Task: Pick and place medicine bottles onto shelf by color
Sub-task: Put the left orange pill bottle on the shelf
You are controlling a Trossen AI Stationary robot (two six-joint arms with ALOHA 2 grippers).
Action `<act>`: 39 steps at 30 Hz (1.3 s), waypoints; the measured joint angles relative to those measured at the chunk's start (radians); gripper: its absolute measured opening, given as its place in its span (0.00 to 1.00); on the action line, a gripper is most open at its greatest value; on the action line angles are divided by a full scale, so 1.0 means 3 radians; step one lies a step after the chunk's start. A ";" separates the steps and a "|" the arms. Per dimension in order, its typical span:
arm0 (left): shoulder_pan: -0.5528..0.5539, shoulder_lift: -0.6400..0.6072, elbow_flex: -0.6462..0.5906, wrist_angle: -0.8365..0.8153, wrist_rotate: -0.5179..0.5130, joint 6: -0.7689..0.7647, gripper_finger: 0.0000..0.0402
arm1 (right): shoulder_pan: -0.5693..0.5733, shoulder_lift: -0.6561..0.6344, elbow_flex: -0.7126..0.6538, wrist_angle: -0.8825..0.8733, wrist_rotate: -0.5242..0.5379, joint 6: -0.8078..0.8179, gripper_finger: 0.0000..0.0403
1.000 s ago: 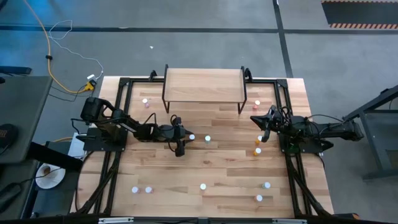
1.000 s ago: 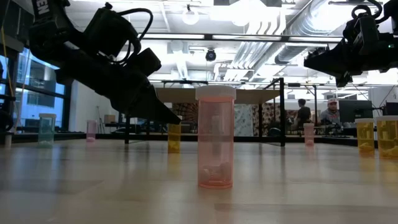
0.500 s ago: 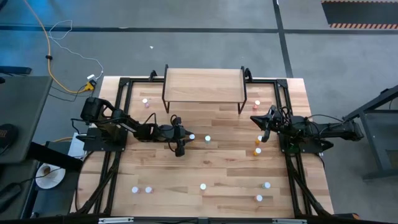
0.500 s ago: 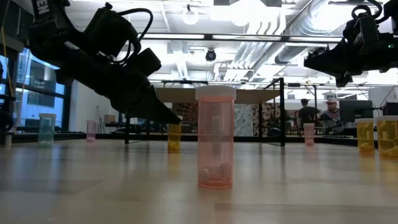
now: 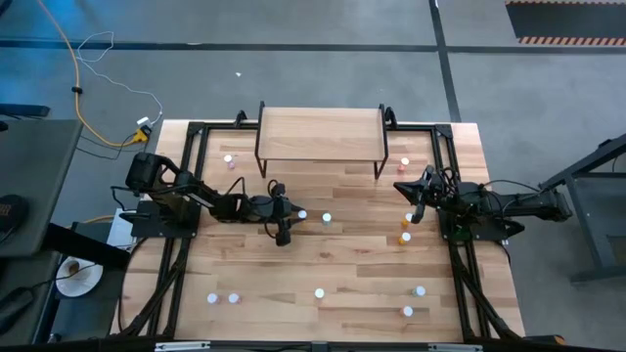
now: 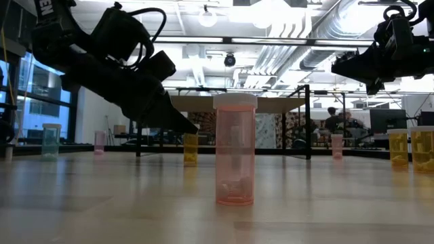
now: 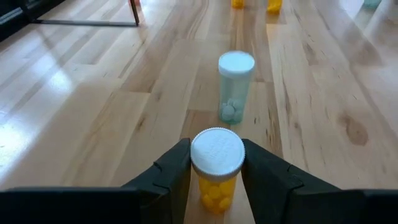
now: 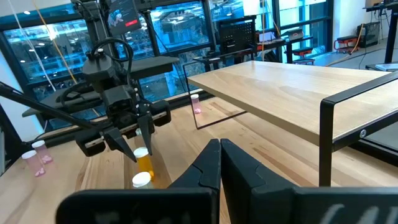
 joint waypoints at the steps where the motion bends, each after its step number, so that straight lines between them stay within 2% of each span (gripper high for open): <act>1: 0.0000 -0.0004 0.0019 0.0002 0.0000 -0.0004 0.30 | 0.0000 -0.0001 0.0000 0.0001 -0.0001 0.0001 0.00; 11: 0.0005 -0.0130 0.0287 -0.0095 0.0084 0.0056 0.30 | -0.0001 -0.0001 0.0001 0.0001 0.0000 0.0000 0.00; 24: 0.0101 -0.0371 0.0654 -0.0634 0.0100 0.0234 0.30 | -0.0001 0.0000 0.0001 0.0000 0.0000 0.0001 0.00; 39: 0.0594 -0.1470 0.0695 -0.1429 0.0091 0.0573 0.30 | -0.0001 0.0000 0.0000 0.0001 0.0000 0.0001 0.00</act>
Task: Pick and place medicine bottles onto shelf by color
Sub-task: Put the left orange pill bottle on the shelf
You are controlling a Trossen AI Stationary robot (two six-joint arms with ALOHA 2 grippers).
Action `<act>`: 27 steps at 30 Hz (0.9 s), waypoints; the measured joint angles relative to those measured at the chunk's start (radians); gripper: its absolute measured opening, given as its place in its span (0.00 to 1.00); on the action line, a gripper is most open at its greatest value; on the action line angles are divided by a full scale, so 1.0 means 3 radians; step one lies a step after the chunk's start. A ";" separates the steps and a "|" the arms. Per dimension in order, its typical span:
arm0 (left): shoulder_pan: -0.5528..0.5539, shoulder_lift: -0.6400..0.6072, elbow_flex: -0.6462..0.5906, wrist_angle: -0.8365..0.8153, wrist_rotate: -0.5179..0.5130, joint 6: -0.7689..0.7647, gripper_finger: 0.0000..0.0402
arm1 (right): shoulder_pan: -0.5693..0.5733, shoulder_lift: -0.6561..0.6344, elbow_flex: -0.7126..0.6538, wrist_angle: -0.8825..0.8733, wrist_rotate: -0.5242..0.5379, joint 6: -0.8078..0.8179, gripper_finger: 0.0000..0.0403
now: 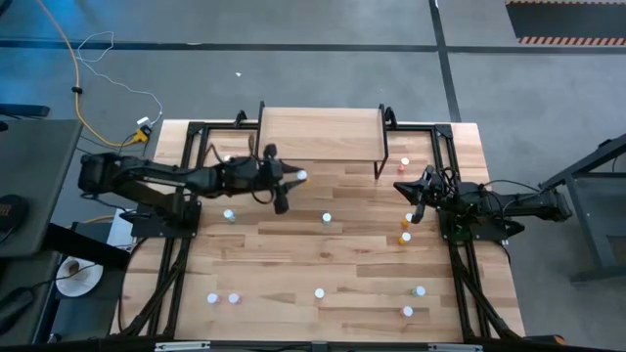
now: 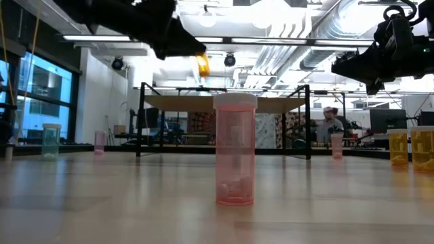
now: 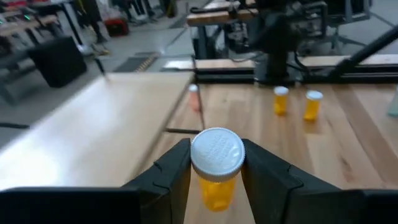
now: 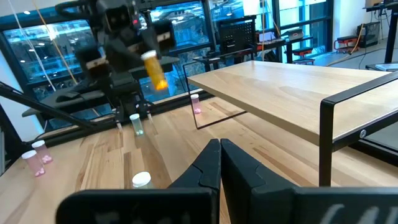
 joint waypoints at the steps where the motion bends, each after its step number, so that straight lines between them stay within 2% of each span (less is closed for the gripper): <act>1: 0.0044 -0.0064 -0.0001 -0.0036 0.0001 0.0034 0.30 | 0.0001 0.0000 0.0000 0.0001 -0.0001 0.0000 0.00; 9: 0.0451 -0.0451 0.0012 -0.0105 -0.0007 0.0394 0.30 | -0.0001 0.0000 0.0000 -0.0001 -0.0001 0.0000 0.00; 12: 0.0654 -0.0507 0.0136 -0.0204 -0.0008 0.0560 0.30 | 0.0001 0.0000 0.0000 0.0001 -0.0001 0.0000 0.00; 19: 0.1125 -0.0450 0.0648 -0.0575 0.0019 0.0871 0.30 | 0.0000 0.0000 0.0001 0.0001 0.0000 0.0000 0.00; 27: 0.1637 -0.0229 0.1007 -0.0955 0.0232 0.0681 0.30 | 0.0001 0.0000 0.0000 0.0000 0.0000 0.0000 0.00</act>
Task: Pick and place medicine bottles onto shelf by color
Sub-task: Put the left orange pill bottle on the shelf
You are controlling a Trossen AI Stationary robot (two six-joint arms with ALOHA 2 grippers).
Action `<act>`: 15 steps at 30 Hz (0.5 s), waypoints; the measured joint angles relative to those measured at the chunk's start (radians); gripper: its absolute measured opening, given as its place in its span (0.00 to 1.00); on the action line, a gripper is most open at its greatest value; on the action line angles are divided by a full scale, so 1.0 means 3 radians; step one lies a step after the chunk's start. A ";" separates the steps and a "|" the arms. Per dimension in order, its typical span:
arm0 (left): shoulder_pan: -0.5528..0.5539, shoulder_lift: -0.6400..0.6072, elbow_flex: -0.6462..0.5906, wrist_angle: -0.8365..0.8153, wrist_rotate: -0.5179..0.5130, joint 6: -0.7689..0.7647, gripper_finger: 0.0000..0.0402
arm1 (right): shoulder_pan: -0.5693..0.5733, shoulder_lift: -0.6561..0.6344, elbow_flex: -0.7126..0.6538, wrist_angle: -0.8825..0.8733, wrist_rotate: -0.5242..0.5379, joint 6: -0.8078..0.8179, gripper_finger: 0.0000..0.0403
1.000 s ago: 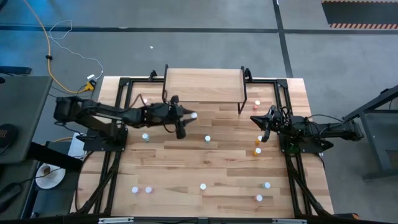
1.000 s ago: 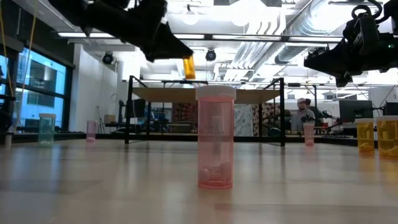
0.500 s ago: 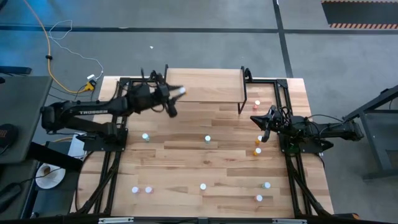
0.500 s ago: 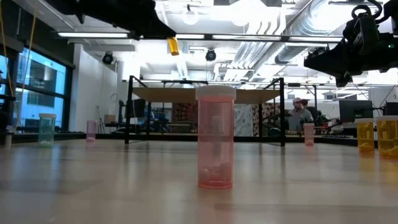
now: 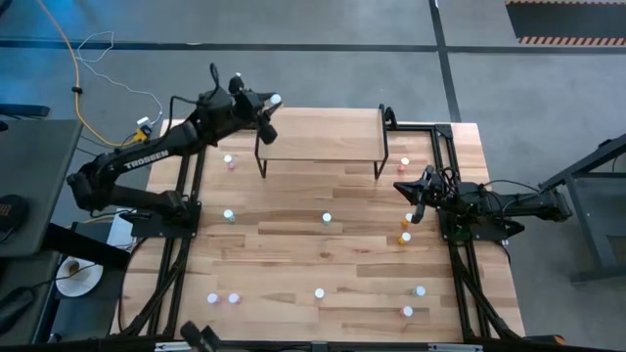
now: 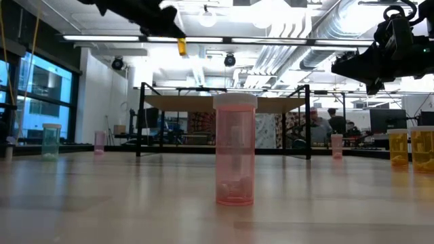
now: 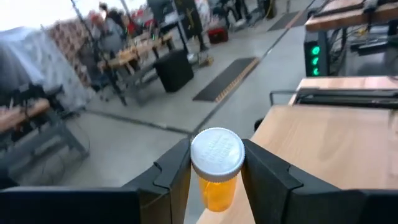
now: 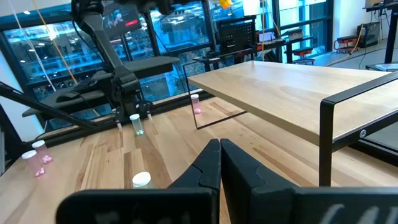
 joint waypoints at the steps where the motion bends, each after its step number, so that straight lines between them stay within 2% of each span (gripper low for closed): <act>1: 0.0058 0.0048 0.0021 -0.0031 0.0044 -0.0036 0.30 | -0.0001 0.0000 0.0000 0.0001 0.0000 0.0000 0.00; 8: 0.0382 0.0465 0.0172 -0.0100 0.0245 -0.0227 0.30 | -0.0001 0.0000 0.0000 0.0000 -0.0001 -0.0001 0.00; 15: 0.0499 0.0809 0.0184 -0.0096 0.0280 -0.0218 0.30 | 0.0000 0.0000 0.0000 0.0000 -0.0001 0.0000 0.00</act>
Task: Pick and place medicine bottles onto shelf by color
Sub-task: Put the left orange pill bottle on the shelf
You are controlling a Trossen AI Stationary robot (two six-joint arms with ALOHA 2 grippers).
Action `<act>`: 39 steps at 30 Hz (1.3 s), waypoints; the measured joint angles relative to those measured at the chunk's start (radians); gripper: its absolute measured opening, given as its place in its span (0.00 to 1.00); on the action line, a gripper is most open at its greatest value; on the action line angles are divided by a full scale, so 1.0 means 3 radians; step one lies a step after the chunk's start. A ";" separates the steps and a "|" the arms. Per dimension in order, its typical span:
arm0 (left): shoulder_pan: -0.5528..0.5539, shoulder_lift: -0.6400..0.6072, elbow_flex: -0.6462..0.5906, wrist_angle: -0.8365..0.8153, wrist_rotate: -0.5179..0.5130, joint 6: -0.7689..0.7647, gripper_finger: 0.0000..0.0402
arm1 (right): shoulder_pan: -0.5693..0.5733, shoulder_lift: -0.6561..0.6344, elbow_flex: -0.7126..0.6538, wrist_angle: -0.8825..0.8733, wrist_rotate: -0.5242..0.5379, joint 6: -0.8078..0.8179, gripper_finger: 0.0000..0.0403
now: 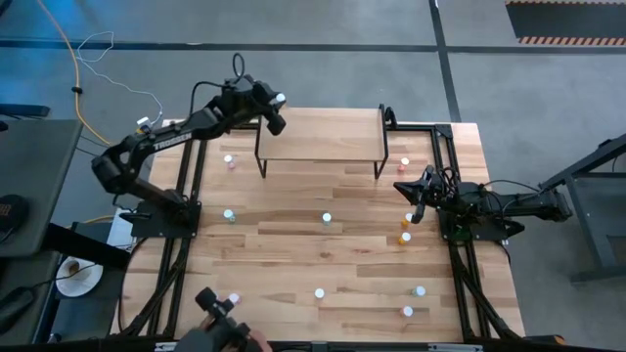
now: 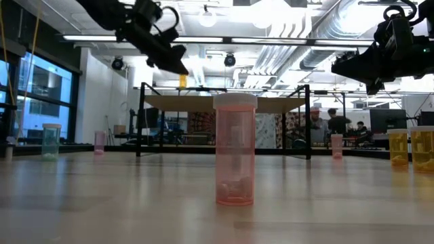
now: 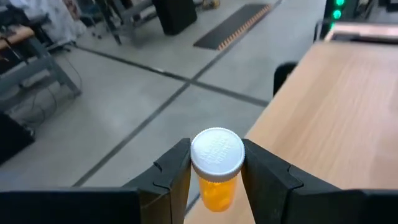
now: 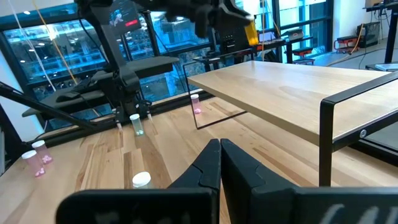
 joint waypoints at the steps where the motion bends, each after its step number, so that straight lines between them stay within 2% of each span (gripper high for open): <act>1: 0.0002 0.0040 0.0000 0.0000 0.0005 -0.0021 0.30 | -0.0001 0.0000 0.0001 0.0001 0.0001 0.0000 0.00; 7: 0.0001 0.0176 -0.0001 -0.0071 -0.0044 -0.0054 0.30 | 0.0000 0.0000 0.0000 0.0001 0.0001 0.0000 0.00; 15: -0.0001 0.0185 -0.0003 -0.0302 -0.0086 -0.0200 0.30 | -0.0001 0.0000 0.0000 0.0001 0.0001 0.0000 0.00; 30: -0.0001 0.0184 -0.0003 -0.0339 -0.0067 -0.0285 0.30 | -0.0001 0.0000 0.0001 0.0001 0.0001 0.0000 0.00; 39: -0.0001 0.0182 -0.0003 -0.0356 -0.0086 -0.0284 0.40 | 0.0000 0.0000 0.0001 0.0000 0.0001 0.0000 0.00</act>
